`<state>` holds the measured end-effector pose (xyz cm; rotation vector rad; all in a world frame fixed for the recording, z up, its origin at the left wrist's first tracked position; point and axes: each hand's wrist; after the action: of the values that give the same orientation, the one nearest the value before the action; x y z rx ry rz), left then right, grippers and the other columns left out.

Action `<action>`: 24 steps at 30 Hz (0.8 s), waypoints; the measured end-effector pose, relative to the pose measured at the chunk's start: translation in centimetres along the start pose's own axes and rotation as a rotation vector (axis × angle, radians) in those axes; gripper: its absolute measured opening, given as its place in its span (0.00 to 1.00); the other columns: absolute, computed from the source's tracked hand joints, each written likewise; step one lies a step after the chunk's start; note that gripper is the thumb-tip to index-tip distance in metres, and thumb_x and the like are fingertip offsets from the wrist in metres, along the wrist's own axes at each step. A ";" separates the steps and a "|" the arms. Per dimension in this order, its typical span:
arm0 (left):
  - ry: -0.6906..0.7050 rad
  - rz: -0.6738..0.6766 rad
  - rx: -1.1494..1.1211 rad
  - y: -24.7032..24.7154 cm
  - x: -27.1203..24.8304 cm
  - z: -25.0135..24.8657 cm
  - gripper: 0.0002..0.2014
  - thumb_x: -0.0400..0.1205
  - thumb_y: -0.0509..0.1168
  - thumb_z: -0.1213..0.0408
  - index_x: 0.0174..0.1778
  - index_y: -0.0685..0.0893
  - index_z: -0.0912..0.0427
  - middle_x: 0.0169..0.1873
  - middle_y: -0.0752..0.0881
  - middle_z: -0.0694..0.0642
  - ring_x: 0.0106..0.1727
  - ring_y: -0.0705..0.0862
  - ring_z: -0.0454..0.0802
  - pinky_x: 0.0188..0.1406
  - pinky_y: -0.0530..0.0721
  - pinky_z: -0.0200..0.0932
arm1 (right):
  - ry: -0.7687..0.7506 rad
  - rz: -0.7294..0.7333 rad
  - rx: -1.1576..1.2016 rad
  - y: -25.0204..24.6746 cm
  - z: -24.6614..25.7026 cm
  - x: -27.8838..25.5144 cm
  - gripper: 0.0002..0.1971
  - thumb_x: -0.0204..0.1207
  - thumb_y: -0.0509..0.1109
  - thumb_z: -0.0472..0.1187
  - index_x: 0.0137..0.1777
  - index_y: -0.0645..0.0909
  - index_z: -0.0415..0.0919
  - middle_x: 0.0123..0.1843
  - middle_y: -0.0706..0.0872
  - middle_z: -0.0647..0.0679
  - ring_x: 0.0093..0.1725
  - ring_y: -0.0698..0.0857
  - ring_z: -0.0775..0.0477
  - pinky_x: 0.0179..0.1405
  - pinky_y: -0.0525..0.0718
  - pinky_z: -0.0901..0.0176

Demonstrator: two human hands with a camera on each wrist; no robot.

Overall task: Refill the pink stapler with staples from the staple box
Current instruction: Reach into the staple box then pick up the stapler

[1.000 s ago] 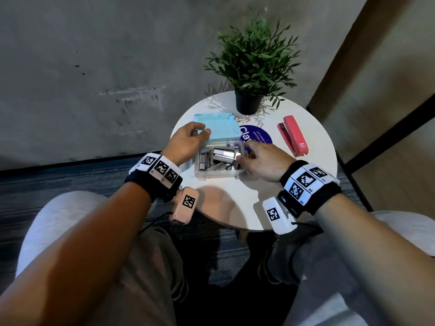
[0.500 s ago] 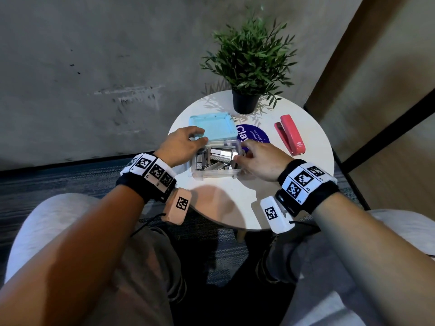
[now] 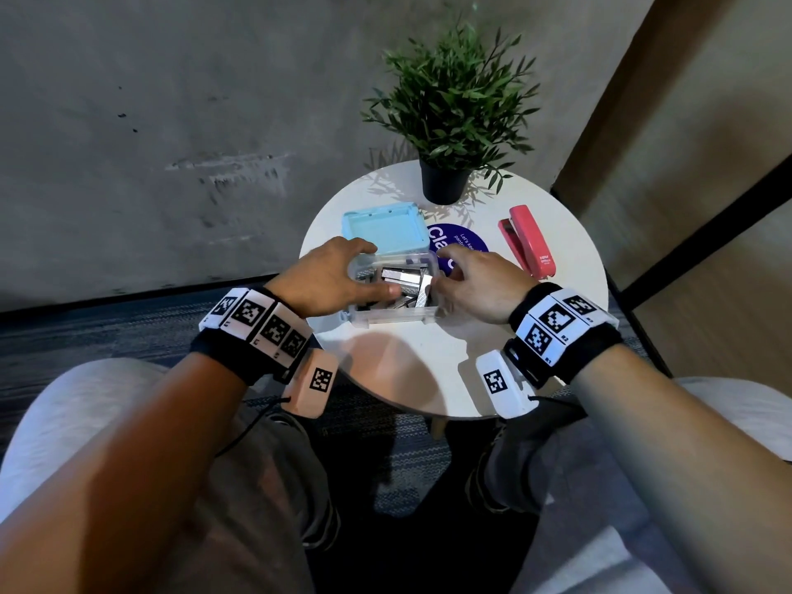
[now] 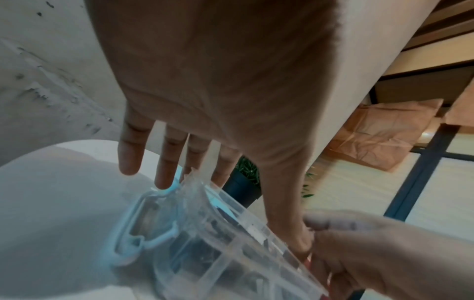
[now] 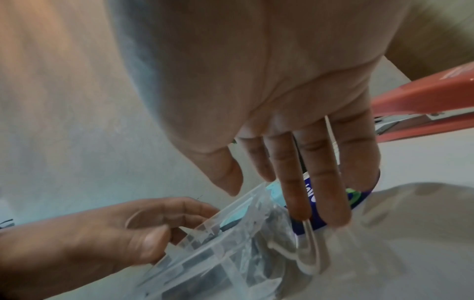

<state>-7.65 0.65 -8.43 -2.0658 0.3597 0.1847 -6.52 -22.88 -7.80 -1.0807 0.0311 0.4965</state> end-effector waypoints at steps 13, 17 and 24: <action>0.075 0.011 0.084 0.7 -0.3 -0.4 0.48 0.70 0.75 0.37 0.83 0.65 0.53 0.75 0.72 0.57 0.74 0.73 0.54 0.74 0.70 0.50 | 0.246 -0.374 -0.172 -4.5 -5.0 1.7 0.19 0.79 0.70 0.50 0.66 0.82 0.43 0.62 0.81 0.38 0.62 0.81 0.33 0.61 0.79 0.46; 0.068 0.019 0.091 0.7 -0.3 -0.3 0.48 0.70 0.74 0.36 0.83 0.64 0.52 0.75 0.72 0.57 0.74 0.73 0.55 0.75 0.71 0.51 | 0.411 -0.281 -0.170 -4.4 -7.1 2.2 0.26 0.78 0.71 0.53 0.70 0.77 0.37 0.66 0.81 0.33 0.64 0.81 0.31 0.56 0.77 0.49; 0.092 0.005 0.061 1.0 -0.3 0.0 0.49 0.69 0.73 0.35 0.83 0.63 0.51 0.75 0.72 0.57 0.75 0.72 0.56 0.75 0.71 0.53 | 0.443 -0.258 -0.162 -3.0 -7.5 2.8 0.21 0.76 0.72 0.48 0.63 0.77 0.35 0.59 0.86 0.35 0.54 0.83 0.33 0.46 0.72 0.52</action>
<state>-8.23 0.27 -9.16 -2.0179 0.4220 0.0816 -1.20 -29.31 -9.61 -1.3158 0.2413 0.0206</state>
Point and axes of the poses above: each hand's wrist, its own x-axis towards the middle knuckle, its own y-axis out of the palm, z = x × y
